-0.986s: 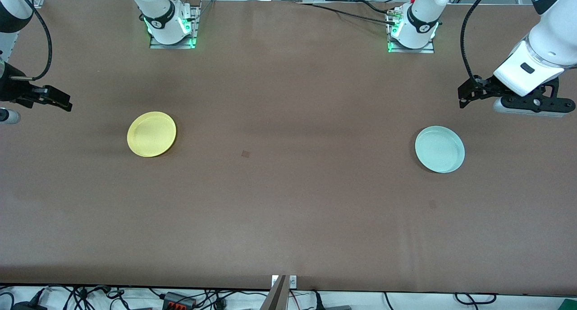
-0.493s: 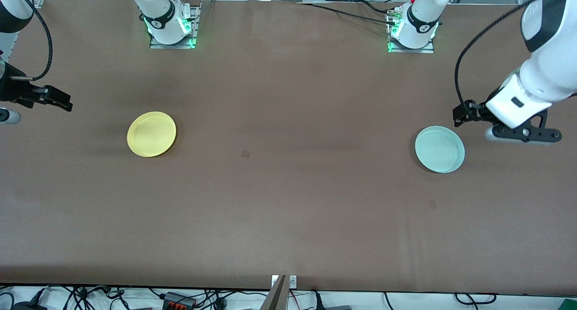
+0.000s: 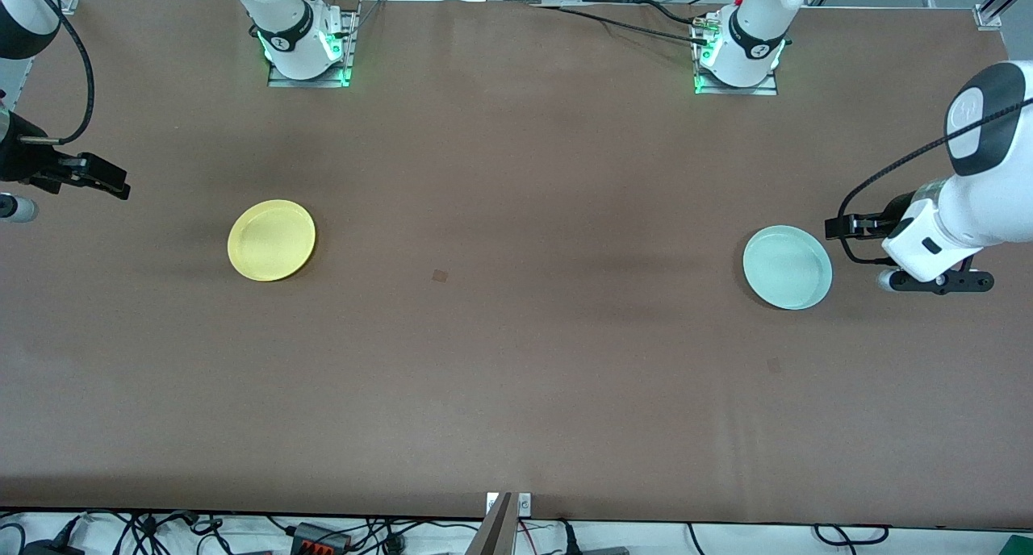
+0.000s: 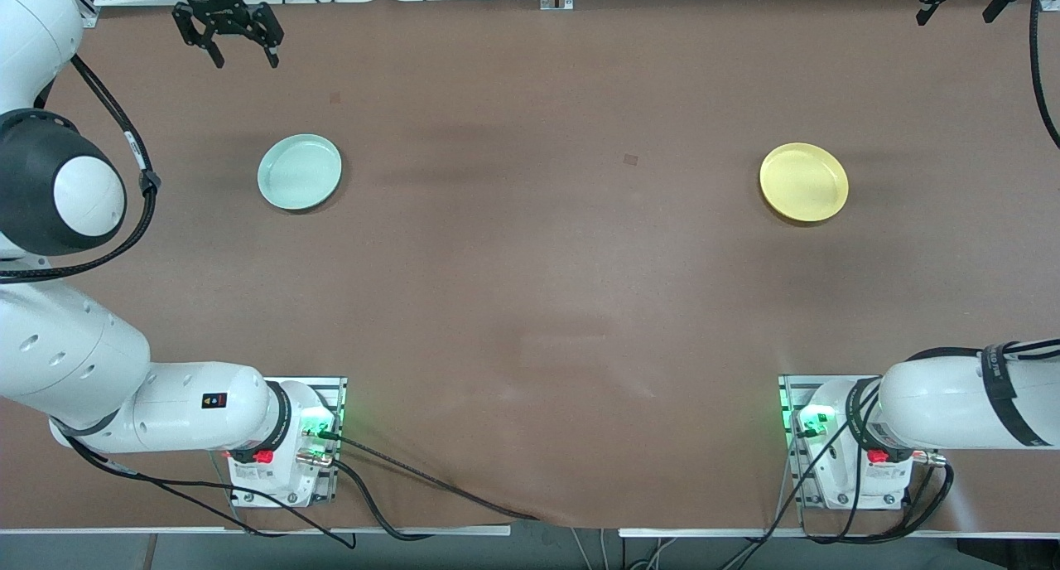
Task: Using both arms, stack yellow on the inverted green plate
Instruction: 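Move the right gripper to the yellow plate while the left gripper approaches green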
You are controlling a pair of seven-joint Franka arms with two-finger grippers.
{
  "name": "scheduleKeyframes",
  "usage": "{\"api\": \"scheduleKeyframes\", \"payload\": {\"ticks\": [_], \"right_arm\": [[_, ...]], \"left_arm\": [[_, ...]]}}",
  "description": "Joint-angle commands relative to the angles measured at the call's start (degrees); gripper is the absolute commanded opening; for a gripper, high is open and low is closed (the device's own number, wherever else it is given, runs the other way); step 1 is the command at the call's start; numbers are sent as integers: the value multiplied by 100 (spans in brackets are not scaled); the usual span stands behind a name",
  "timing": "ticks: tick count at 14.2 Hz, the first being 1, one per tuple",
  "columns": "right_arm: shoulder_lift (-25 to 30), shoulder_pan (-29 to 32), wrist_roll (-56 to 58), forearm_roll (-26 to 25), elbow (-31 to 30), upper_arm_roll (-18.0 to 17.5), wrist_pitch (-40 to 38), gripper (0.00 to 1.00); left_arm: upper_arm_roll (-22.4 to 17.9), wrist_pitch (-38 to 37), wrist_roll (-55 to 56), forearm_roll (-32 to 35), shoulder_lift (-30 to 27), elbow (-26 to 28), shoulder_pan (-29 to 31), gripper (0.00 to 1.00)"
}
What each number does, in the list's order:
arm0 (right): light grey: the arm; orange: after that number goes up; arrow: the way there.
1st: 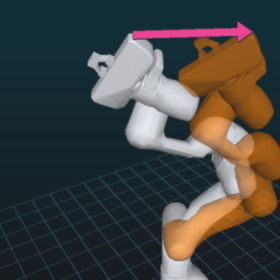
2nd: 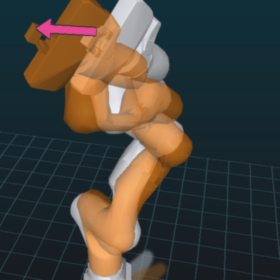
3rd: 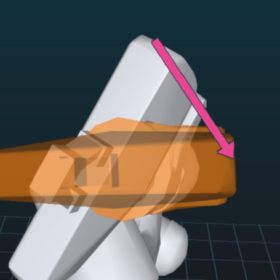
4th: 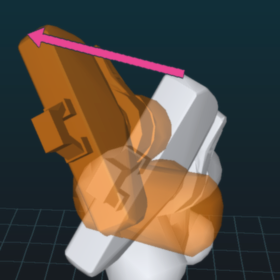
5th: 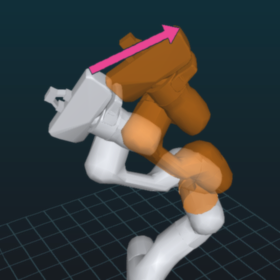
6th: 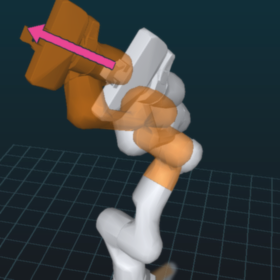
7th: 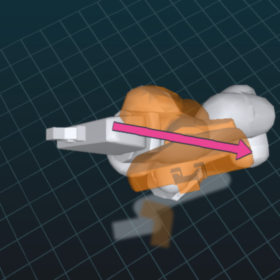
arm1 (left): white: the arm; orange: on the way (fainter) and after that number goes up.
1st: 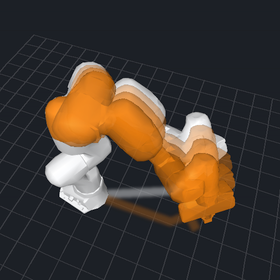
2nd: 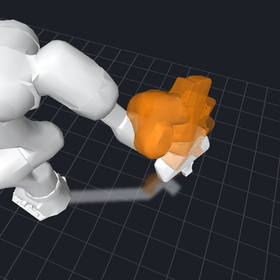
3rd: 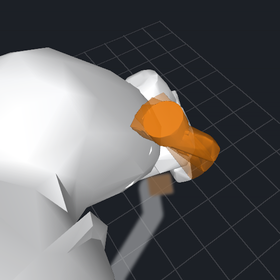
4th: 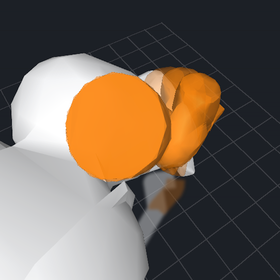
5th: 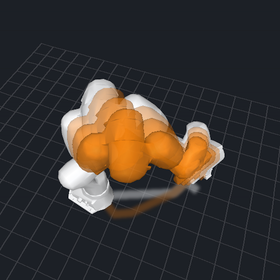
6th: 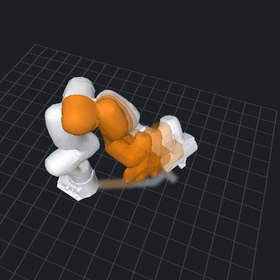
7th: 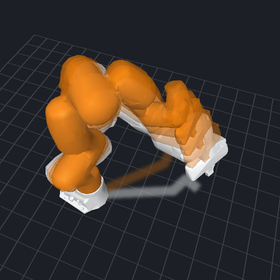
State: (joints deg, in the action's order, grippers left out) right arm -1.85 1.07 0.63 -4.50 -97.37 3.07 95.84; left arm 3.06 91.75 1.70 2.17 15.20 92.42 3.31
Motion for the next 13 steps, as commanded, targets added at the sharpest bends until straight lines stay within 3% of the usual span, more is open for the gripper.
{"api": "scheduleKeyframes", "payload": {"ticks": [1,5,9,13], "right_arm": [[80,42,42,98,-90,-17,-22,100],[-209,-10,-18,107,-90,-52,-22,100],[-587,-28,-54,107,-107,-79,5,100],[-956,-142,-54,133,-125,-87,127,100]], "left_arm": [[19,-289,-335,29,368,-190,361,100],[54,-184,-829,-50,834,-137,933,100],[89,1149,-1908,-434,1081,599,1451,100],[89,2283,-2648,-893,1142,1443,1602,100]]}}
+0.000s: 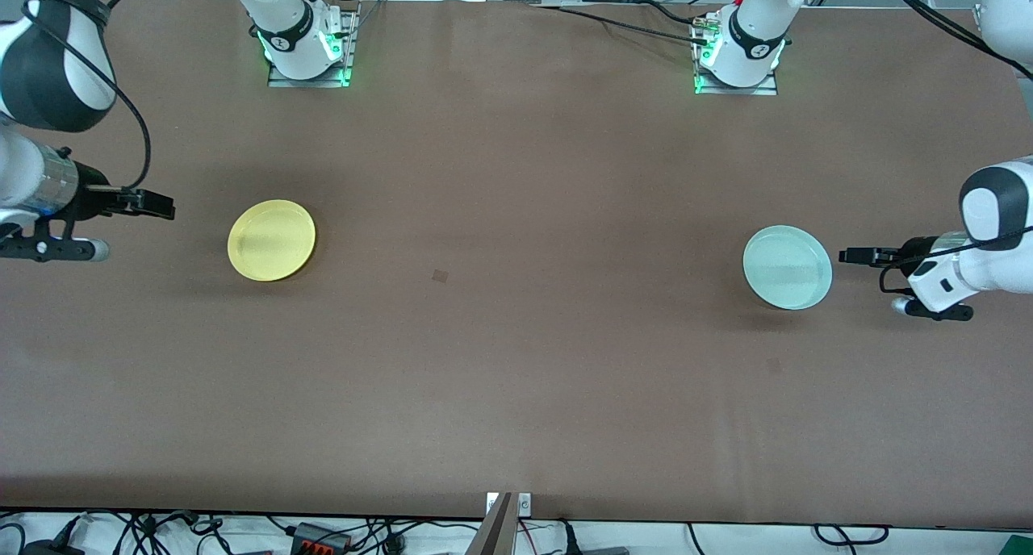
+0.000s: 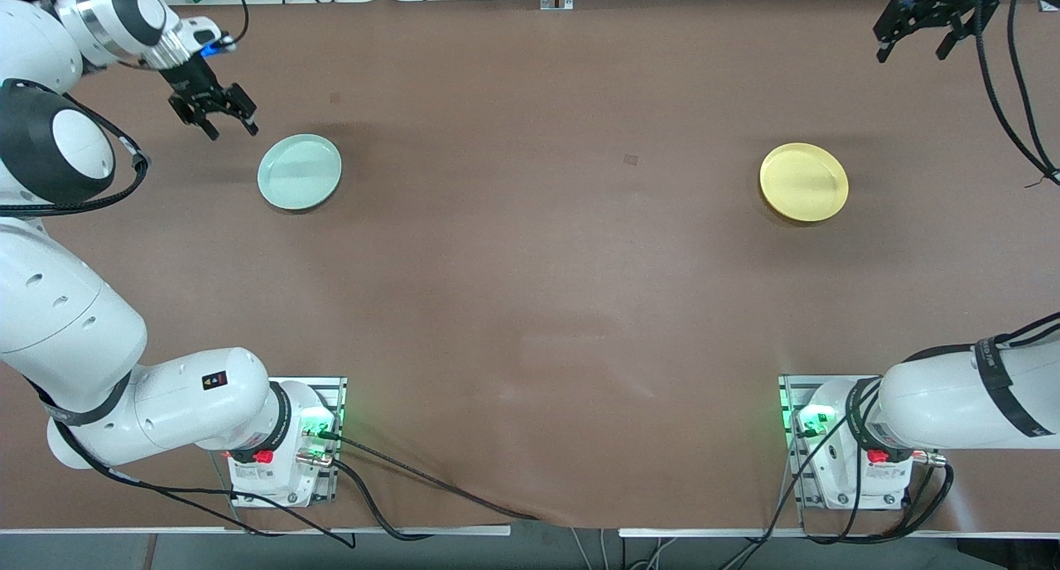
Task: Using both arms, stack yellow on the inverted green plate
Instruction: 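Grip the yellow plate rim with the right gripper while the left grips green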
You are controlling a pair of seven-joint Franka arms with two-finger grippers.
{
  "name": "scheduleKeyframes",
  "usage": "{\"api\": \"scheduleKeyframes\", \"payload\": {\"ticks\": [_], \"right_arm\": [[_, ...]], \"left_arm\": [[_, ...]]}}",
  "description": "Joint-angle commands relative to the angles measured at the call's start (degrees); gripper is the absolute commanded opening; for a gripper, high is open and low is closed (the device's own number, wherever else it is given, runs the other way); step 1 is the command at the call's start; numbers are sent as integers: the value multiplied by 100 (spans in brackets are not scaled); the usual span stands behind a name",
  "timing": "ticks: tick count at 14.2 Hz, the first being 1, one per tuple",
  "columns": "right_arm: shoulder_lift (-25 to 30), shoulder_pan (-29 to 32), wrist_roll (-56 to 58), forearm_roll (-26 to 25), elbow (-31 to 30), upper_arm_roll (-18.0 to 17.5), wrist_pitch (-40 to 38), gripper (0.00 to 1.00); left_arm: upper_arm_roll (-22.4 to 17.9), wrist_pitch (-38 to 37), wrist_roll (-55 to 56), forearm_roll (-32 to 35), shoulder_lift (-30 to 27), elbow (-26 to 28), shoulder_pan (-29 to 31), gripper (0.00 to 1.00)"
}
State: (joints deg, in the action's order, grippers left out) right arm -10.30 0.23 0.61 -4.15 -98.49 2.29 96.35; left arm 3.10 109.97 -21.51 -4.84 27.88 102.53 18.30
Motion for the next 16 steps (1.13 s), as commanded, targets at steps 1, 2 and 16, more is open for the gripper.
{"api": "scheduleKeyframes", "payload": {"ticks": [1,2,16], "right_arm": [[-182,-58,-52,107,-12,-9,112,100],[-235,-49,-52,107,-21,-1,130,100],[-1474,452,-87,459,-960,43,1395,100]], "left_arm": [[86,777,-432,-201,-12,548,129,100],[86,963,-511,-236,120,584,138,100],[86,1343,-872,-641,649,453,270,16]]}}
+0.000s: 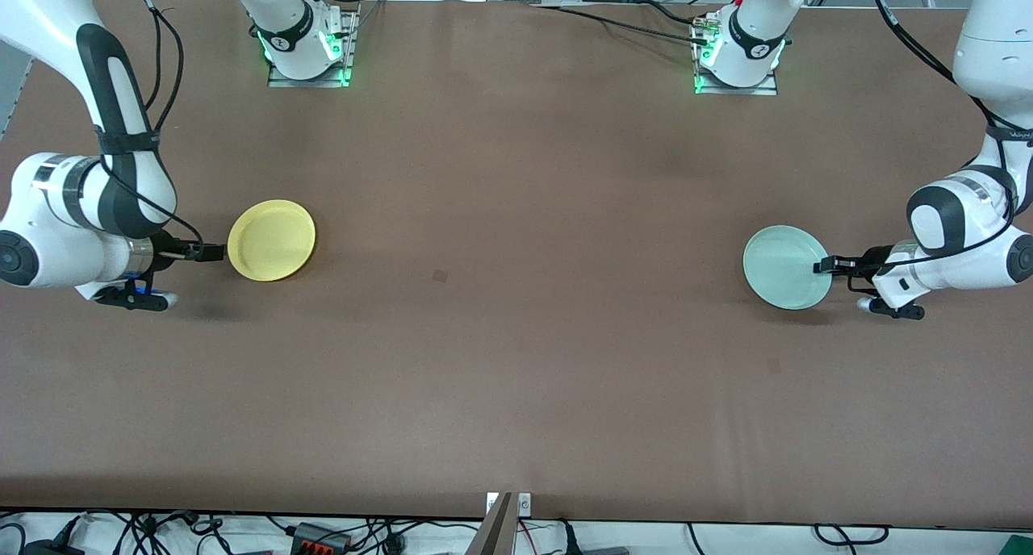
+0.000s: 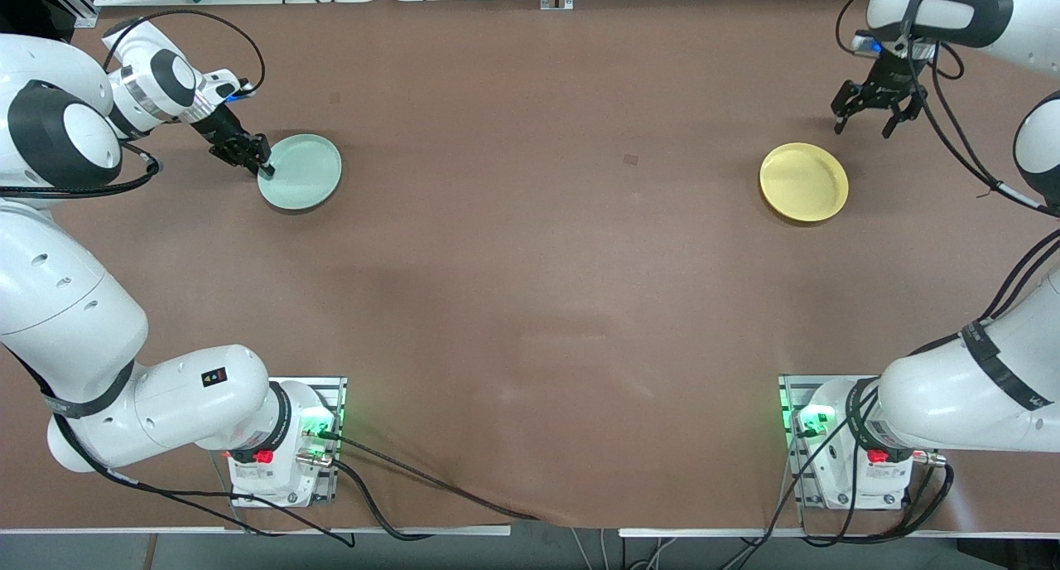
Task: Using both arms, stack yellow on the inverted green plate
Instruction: 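Grip the yellow plate rim with the right gripper while the left grips green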
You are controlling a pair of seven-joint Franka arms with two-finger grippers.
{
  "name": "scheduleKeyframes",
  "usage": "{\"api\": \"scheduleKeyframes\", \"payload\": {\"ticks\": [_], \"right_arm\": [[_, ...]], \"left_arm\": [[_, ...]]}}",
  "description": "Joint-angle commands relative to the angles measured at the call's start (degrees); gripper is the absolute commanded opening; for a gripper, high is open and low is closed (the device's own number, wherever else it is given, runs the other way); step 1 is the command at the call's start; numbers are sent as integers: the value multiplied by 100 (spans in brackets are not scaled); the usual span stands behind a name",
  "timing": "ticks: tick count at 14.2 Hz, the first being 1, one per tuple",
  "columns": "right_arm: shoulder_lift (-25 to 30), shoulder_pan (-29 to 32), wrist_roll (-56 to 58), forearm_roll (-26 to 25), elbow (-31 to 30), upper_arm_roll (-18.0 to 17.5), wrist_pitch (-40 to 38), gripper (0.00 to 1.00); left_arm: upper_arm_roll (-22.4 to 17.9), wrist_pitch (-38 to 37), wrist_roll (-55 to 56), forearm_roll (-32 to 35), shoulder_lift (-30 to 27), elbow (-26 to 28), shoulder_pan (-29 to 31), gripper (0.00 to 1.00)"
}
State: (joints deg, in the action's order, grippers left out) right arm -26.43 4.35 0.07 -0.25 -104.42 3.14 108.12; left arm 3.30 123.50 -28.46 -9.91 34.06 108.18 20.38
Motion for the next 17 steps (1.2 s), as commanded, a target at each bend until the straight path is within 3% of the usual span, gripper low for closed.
{"api": "scheduleKeyframes", "payload": {"ticks": [1,3,13,17], "right_arm": [[129,39,-42,77,-507,-41,288,100],[103,39,-34,69,-736,-41,551,100],[-292,118,-25,69,-843,-41,746,95],[-372,154,28,69,-808,-41,746,71]], "left_arm": [[65,-10,-229,-134,30,-121,71,9],[65,-10,-335,-134,30,-139,62,2],[205,-89,-318,-82,-461,-517,1,1],[250,-536,-99,207,-840,-858,-244,1]]}}
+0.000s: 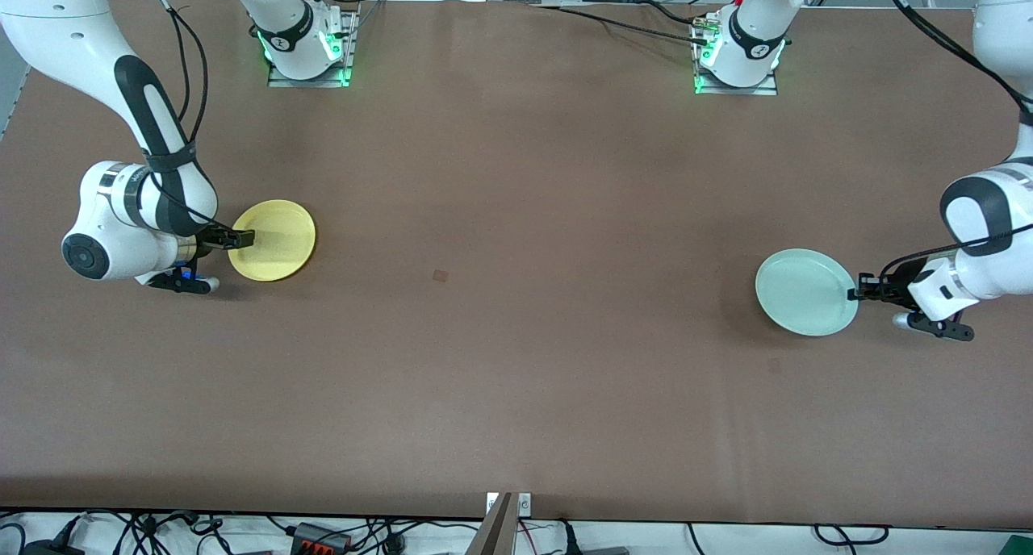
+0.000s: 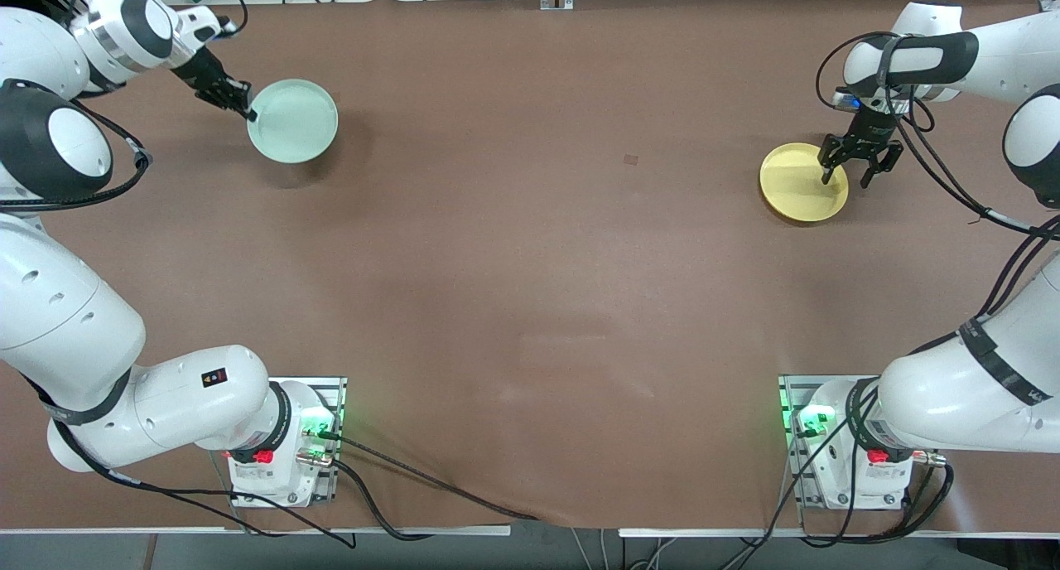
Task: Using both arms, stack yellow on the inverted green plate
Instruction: 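Flip the green plate with the left gripper while the right gripper tilts yellow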
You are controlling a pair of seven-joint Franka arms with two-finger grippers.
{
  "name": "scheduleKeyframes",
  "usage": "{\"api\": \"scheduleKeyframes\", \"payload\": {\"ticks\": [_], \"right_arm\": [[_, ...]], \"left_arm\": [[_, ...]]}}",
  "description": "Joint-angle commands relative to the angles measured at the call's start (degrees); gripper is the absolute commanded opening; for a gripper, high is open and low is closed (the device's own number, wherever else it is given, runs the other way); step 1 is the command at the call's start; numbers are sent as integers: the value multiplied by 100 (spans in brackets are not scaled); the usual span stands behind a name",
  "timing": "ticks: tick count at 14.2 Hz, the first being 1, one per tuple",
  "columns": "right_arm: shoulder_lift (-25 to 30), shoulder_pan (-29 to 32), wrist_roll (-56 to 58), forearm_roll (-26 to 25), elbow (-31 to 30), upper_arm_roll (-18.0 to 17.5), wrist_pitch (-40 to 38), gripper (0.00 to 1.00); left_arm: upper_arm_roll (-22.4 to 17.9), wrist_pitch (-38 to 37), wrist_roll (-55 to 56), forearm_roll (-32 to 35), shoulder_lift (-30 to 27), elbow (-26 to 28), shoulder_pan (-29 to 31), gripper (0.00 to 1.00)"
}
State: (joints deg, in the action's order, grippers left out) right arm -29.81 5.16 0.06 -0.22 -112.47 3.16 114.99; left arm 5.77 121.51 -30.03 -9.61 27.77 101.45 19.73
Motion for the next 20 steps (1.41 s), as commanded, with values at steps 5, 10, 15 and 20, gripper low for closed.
{"api": "scheduleKeyframes", "payload": {"ticks": [5,10,15,20], "right_arm": [[-103,143,30,66,-3,-44,59,57],[-112,117,29,66,14,-44,6,26],[-112,134,47,66,15,-52,-20,8],[-104,117,47,66,85,-79,-29,0]], "left_arm": [[12,-1602,1602,1529,-211,-1275,-1022,1],[12,-2912,4167,2962,-193,-1768,-2322,1],[-5,-3563,6937,4228,34,-1769,-3851,1],[-14,-3810,7853,5345,509,-1769,-4942,1]]}}
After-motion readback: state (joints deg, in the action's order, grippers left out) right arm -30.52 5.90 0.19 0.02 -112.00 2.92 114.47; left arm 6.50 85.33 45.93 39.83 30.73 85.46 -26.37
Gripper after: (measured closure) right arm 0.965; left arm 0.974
